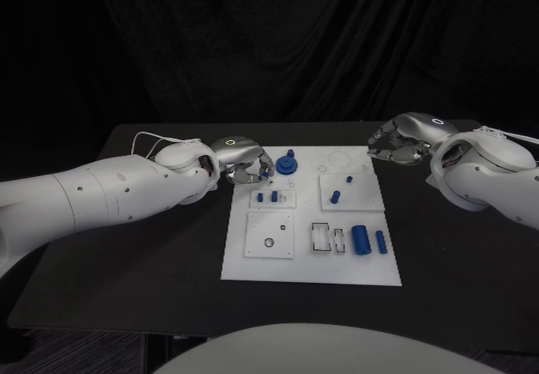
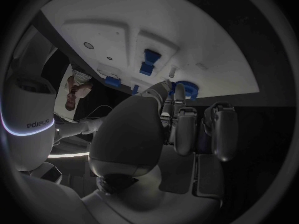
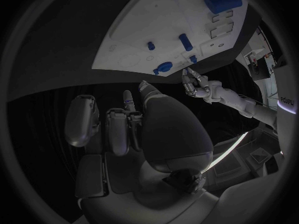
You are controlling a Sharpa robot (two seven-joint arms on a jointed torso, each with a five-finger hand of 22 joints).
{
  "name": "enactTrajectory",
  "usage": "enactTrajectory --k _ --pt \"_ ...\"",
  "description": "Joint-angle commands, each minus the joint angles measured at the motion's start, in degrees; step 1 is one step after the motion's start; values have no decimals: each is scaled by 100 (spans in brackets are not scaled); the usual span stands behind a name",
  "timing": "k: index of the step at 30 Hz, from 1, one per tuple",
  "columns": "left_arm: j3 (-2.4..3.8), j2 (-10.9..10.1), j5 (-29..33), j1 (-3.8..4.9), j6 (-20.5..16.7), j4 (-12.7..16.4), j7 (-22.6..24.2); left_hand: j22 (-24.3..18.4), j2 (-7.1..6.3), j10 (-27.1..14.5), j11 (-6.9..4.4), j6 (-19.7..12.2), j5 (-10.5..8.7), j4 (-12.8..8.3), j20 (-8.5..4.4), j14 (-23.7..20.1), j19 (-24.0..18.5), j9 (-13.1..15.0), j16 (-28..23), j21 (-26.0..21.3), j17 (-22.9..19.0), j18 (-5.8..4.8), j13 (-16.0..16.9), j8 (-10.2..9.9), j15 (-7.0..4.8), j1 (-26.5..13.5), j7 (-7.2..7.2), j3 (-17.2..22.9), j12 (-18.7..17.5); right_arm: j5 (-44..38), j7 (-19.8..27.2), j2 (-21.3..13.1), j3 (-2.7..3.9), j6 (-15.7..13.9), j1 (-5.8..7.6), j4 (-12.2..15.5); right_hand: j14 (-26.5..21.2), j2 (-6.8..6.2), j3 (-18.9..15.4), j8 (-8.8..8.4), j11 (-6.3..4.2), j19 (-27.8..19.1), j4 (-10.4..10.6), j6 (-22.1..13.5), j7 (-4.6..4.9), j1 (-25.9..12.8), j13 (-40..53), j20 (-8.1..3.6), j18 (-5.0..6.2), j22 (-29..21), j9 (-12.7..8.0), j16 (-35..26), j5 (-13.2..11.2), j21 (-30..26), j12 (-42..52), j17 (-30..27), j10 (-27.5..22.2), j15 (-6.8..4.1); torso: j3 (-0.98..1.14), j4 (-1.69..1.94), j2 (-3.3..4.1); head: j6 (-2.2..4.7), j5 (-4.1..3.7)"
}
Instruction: Assemble the parts on the task board
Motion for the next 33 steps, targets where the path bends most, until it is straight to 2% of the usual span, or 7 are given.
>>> enactTrajectory --k 1,6,14,18,33 --pt "5 39 10 -20 84 -36 -73 1168 -47 -11 30 -13 -23 7 -24 7 -30 2 -24 -21 183 -89 -10 -17 12 -9 36 -15 -21 -19 -66 -3 4 47 -19 11 434 12 38 -21 35 -32 5 39 -3 30 1215 5 66 944 -6 -34 23 -28 -21 1050 251 37 2 -13 -6 -1 -2" --pt "5 88 10 -53 104 -106 -85 1165 -50 -15 34 -12 -34 10 -26 -4 -37 -3 -36 -31 163 -87 -21 -22 14 -15 37 -17 -41 -19 -71 -4 4 55 -22 17 429 15 42 -25 35 -40 7 38 -4 31 1191 5 70 937 -10 -51 21 -51 -44 1037 224 37 1 -2 -1 -1 -22" --pt "5 154 10 -94 105 -147 -79 1158 -55 -20 35 -18 -52 14 -28 -18 -52 -11 -52 -50 136 -82 -36 -33 16 -23 34 -21 -68 -19 -75 -7 4 65 -23 23 425 15 43 -27 34 -48 8 38 -4 30 1172 5 74 931 -12 -62 18 -72 -64 1028 202 37 7 -11 4 -1 -20" --pt "6 181 10 -103 111 -156 -76 1157 -55 -21 36 -21 -55 16 -28 -24 -55 -13 -57 -55 127 -81 -39 -36 16 -26 34 -22 -75 -19 -73 -2 4 67 -24 17 424 15 44 -28 34 -49 9 38 -4 30 1168 5 75 931 -13 -66 17 -75 -67 1025 198 37 12 -16 7 -1 -14" --pt "6 261 10 -121 166 -197 -88 1142 -56 -8 34 -36 -64 19 -28 -57 -90 -25 -90 -99 71 -71 -52 -54 17 -31 30 -22 -96 -19 -63 3 4 65 -34 6 417 15 47 -30 35 -59 10 38 -3 30 1147 6 80 923 -16 -86 13 -103 -88 1009 174 36 10 -10 -10 -1 -20"
